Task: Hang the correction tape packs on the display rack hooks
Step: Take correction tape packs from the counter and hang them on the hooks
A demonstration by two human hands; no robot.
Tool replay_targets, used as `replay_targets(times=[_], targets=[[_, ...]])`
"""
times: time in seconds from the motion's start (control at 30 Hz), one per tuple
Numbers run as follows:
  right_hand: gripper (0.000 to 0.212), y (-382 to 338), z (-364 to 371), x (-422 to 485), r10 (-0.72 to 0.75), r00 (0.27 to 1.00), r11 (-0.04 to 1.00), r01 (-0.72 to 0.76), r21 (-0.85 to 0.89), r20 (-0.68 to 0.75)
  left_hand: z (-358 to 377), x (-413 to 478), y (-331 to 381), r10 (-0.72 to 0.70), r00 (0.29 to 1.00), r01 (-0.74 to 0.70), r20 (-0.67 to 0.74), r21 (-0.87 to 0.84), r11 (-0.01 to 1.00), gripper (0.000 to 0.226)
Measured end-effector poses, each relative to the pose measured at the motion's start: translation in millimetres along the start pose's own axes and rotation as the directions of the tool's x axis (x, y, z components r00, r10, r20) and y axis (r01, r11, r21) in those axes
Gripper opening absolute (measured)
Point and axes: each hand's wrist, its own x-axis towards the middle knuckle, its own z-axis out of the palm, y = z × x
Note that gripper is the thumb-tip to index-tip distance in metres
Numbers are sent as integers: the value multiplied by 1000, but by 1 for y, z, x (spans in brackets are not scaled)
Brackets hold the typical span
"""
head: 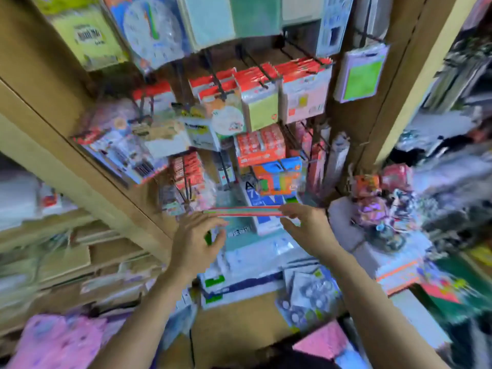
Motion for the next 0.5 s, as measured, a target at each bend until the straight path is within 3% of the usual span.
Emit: replay_targets(times=[0.1, 0.27, 0.4, 0.5], targets=[[20, 39, 23, -26, 172, 977, 985, -167, -50, 124, 52, -48, -18, -194, 958, 212, 212, -66, 975, 21], [21, 96, 60, -73, 425, 866, 904, -394, -164, 262, 113, -111, -31, -368, 805, 446, 466, -66, 892, 12], [23, 147, 90, -113, 585, 720, 808, -555, -197, 372, 157, -163, -33, -460, 582, 620, 670, 0, 785, 21], [24, 185, 110, -137, 664, 621, 740, -624, -250, 416, 183, -196, -31, -482, 399, 683, 780, 99, 724, 8]])
